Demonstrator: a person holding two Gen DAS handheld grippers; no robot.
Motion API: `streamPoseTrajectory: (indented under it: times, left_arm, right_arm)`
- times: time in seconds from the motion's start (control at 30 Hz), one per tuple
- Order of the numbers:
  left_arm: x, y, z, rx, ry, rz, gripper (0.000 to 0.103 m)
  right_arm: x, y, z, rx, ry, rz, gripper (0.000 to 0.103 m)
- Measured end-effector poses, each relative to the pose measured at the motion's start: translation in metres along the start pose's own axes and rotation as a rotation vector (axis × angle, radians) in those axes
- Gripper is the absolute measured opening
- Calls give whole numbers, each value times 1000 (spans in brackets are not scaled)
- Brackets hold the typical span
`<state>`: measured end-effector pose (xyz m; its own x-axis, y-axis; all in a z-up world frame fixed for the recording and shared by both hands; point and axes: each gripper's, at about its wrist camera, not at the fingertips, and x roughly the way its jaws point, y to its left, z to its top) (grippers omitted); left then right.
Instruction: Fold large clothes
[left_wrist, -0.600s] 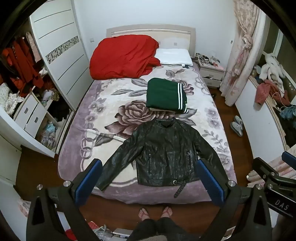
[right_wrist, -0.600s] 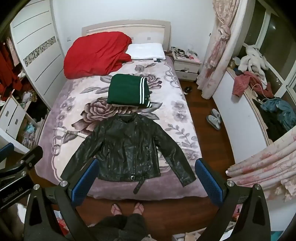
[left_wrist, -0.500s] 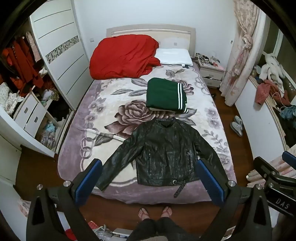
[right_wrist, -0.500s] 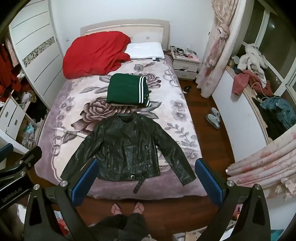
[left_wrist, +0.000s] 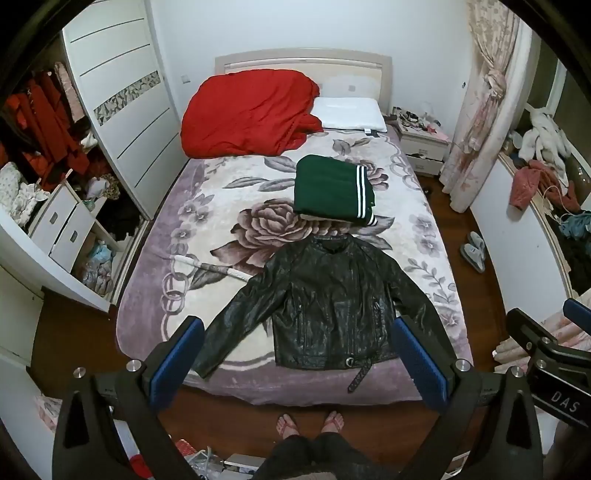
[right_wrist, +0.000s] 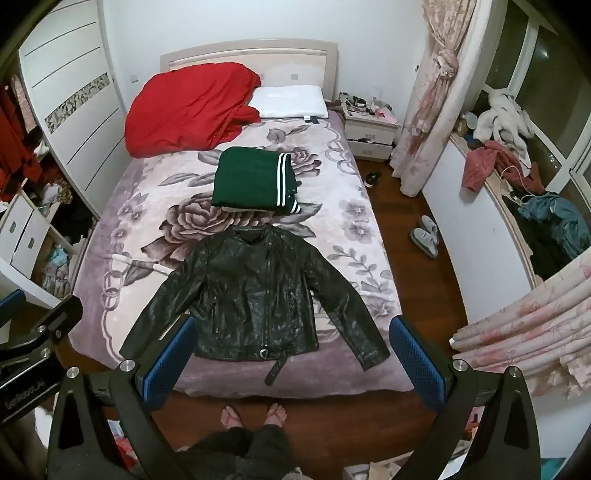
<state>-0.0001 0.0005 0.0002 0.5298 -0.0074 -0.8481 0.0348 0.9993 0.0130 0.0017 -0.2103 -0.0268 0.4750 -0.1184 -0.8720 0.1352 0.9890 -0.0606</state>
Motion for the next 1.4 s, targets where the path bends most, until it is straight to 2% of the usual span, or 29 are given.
streamPoseTrajectory:
  times: [1.4]
  left_arm:
    - [-14,0,11,-2,-23,-5,103]
  right_arm:
    - [-17,1,6,-1,-20,-5,103]
